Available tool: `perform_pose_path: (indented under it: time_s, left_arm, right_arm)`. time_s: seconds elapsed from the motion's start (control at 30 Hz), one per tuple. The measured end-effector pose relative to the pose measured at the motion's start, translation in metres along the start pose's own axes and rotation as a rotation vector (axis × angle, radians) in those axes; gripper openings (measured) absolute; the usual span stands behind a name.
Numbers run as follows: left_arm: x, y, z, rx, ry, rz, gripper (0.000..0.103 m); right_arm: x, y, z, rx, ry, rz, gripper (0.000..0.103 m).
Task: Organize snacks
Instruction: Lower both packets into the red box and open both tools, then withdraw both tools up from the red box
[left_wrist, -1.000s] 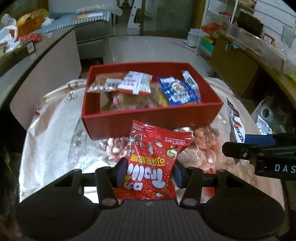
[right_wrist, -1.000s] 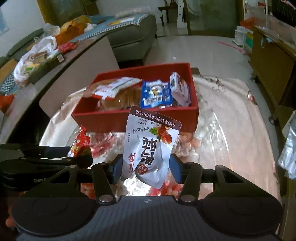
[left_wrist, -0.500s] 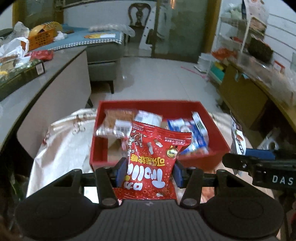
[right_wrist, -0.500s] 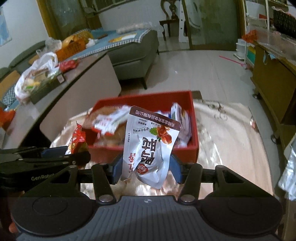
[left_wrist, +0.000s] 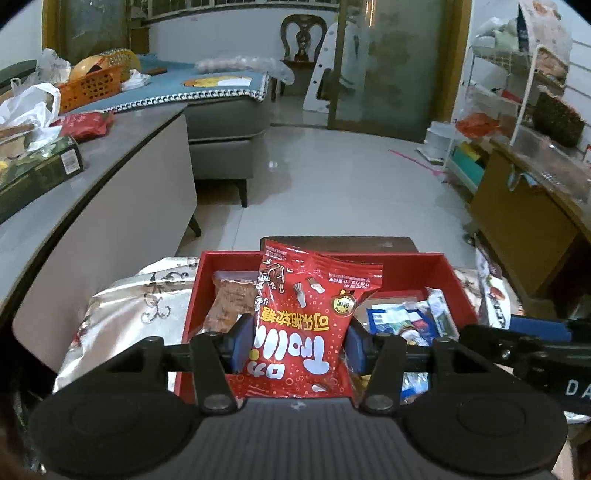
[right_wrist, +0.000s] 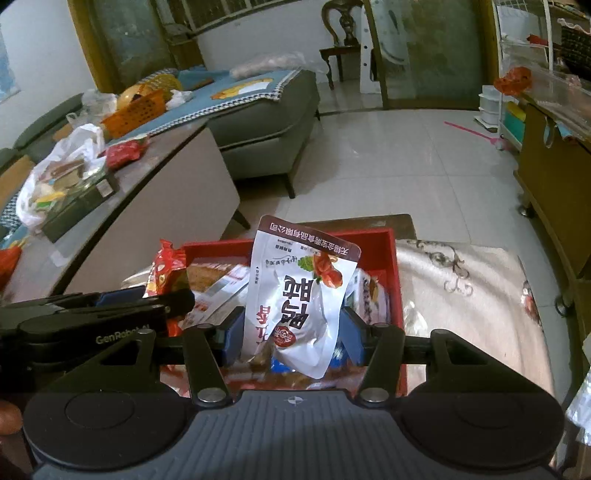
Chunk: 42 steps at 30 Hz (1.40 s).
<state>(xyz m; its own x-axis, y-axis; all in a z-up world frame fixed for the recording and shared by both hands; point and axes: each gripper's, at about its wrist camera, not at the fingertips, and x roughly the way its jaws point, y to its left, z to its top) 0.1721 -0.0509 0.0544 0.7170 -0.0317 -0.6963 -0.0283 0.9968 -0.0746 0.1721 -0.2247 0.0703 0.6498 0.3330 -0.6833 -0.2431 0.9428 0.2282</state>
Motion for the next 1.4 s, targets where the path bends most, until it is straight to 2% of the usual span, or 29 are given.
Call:
perform_pose_path:
  time_s: [0.2, 0.57, 0.73, 0.93, 1.0, 1.4]
  left_arm:
    - [0.025, -0.004, 0.002, 0.002, 0.036, 0.009, 0.045]
    - [0.034, -0.009, 0.007, 0.019, 0.046, 0.002, 0.045]
    - [0.027, -0.002, 0.013, -0.012, 0.032, -0.018, 0.053]
    - [0.018, 0.000, 0.017, -0.031, 0.013, -0.031, 0.055]
    - [0.016, 0.001, 0.017, -0.035, 0.011, -0.034, 0.056]
    - [-0.003, 0.006, 0.007, -0.049, 0.007, -0.035, 0.056]
  right_arm:
    - [0.031, -0.007, 0.006, 0.006, 0.050, -0.019, 0.061]
    - [0.058, -0.007, 0.006, 0.006, 0.111, -0.042, 0.065]
    - [0.055, -0.010, 0.008, 0.032, 0.096, -0.046, 0.069]
    - [0.048, -0.011, 0.009, 0.039, 0.082, -0.037, 0.070]
    - [0.046, -0.011, 0.010, 0.043, 0.076, -0.037, 0.077]
    - [0.028, -0.013, 0.006, 0.073, 0.046, -0.033, 0.077]
